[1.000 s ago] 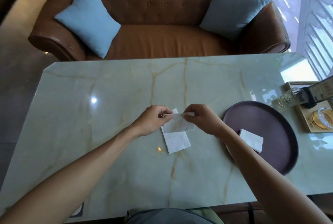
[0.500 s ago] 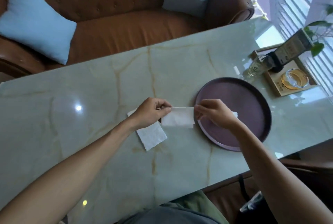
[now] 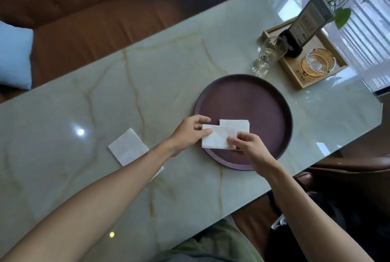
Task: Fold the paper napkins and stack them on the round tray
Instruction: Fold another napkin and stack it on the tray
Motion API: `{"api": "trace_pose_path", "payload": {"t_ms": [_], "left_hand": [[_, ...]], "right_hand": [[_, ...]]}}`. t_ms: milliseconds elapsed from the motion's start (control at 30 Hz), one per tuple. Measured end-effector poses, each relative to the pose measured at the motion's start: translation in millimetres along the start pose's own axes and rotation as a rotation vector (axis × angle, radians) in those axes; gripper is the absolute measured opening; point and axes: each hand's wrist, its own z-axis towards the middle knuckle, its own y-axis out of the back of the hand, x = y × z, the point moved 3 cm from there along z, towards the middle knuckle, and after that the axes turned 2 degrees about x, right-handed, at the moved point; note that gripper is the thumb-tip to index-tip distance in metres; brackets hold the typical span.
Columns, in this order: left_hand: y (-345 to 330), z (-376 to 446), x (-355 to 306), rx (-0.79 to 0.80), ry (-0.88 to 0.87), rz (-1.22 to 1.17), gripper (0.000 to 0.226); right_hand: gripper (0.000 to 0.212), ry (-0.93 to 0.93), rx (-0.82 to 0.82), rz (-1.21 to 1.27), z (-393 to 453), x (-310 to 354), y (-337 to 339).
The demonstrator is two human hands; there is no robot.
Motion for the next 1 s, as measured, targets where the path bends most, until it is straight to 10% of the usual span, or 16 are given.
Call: {"api": "trace_pose_path", "payload": {"t_ms": [1000], "left_hand": [[-75, 91, 41, -0.423, 0.122, 0.214, 0.016]], "right_hand": [[0.016, -0.095, -0.441, -0.521, 62, -21, 61]]}}
